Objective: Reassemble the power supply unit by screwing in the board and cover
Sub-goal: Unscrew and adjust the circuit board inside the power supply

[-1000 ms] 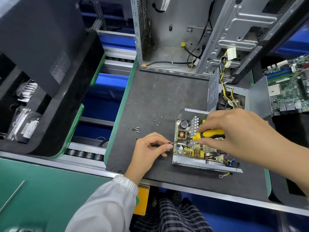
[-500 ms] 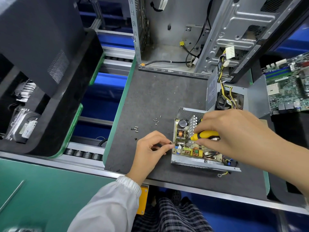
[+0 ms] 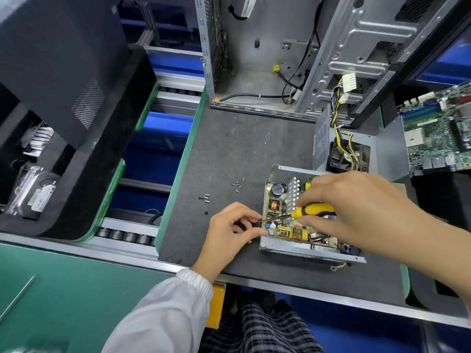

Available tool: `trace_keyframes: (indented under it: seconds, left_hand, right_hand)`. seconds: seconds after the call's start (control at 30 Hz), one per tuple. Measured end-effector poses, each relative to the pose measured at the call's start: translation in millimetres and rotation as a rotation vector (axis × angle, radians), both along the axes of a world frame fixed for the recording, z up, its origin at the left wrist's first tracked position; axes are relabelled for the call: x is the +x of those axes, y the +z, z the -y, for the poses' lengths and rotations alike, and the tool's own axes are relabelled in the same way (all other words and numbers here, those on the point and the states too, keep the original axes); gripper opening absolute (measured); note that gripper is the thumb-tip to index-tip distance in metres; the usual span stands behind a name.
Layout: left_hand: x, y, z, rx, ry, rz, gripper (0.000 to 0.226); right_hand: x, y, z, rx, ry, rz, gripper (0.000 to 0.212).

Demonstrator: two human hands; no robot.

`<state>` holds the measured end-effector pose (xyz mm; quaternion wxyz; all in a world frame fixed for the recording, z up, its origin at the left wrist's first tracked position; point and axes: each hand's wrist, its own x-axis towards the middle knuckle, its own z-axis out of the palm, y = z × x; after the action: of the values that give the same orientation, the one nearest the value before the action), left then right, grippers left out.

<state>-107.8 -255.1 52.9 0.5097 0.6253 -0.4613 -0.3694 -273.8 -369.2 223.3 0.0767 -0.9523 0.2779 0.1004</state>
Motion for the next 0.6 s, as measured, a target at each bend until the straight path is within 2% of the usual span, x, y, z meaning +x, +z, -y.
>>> trace_keyframes:
  seconds: [0.1,0.37,0.6]
  left_hand:
    - [4,-1,-2,0.045,-0.029,0.055,0.029]
    - [5,-3,-1,0.047,-0.142,0.187,0.022]
    - [3,-6,2,0.036,-0.154,0.225,0.017]
  right_hand:
    - [1,-2,-2,-0.020,0.034,-0.031,0.025]
    - [10,-23,-7,-0.052,0.111,-0.156,0.028]
    - [12,-30,-4,-0.085,0.101,-0.127,0.025]
